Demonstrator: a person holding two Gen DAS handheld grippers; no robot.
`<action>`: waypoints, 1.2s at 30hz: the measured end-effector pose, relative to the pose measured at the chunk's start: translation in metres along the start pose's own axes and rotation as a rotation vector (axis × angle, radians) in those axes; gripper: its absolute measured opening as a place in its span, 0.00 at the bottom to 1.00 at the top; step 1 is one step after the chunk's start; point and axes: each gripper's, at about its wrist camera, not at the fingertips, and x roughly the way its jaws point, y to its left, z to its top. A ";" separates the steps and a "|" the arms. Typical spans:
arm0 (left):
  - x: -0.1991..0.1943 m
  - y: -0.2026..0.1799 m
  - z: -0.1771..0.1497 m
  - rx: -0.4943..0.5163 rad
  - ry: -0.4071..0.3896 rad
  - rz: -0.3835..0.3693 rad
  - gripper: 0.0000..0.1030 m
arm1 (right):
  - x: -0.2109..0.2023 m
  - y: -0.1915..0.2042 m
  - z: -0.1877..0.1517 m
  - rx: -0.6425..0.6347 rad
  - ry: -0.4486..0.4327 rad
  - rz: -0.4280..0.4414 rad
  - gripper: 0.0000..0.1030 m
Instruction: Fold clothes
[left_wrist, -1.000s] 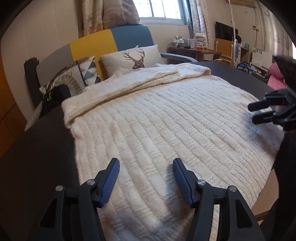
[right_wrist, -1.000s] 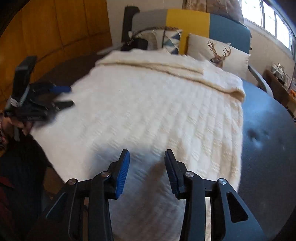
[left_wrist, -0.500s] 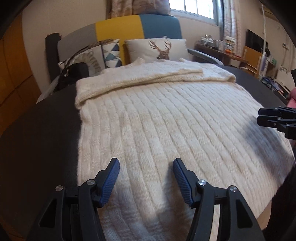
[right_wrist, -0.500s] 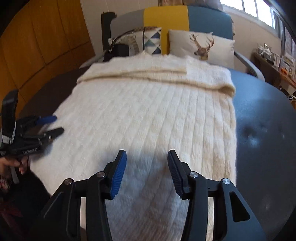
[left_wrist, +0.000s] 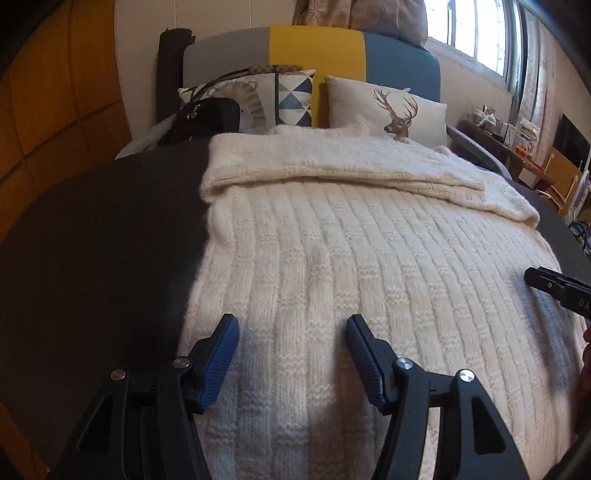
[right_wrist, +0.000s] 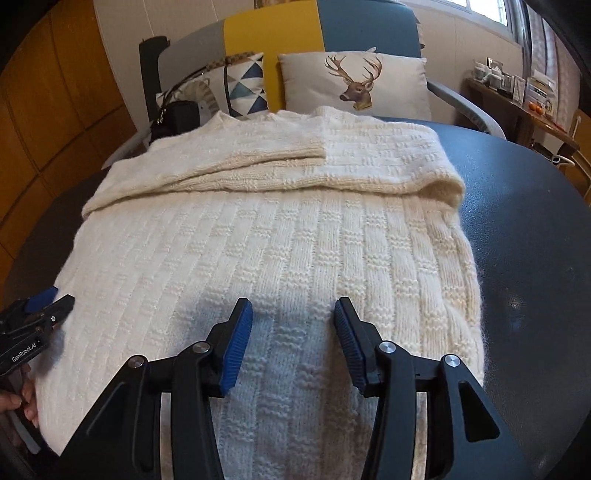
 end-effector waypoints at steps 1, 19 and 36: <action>0.000 -0.001 0.000 0.005 -0.002 0.006 0.61 | 0.002 -0.001 -0.001 0.002 -0.001 -0.003 0.48; -0.031 0.039 -0.010 -0.068 -0.006 -0.082 0.60 | -0.032 0.004 -0.009 -0.091 0.014 0.013 0.65; -0.053 0.078 -0.059 -0.031 0.171 -0.294 0.60 | -0.113 -0.127 -0.092 0.340 0.147 0.198 0.35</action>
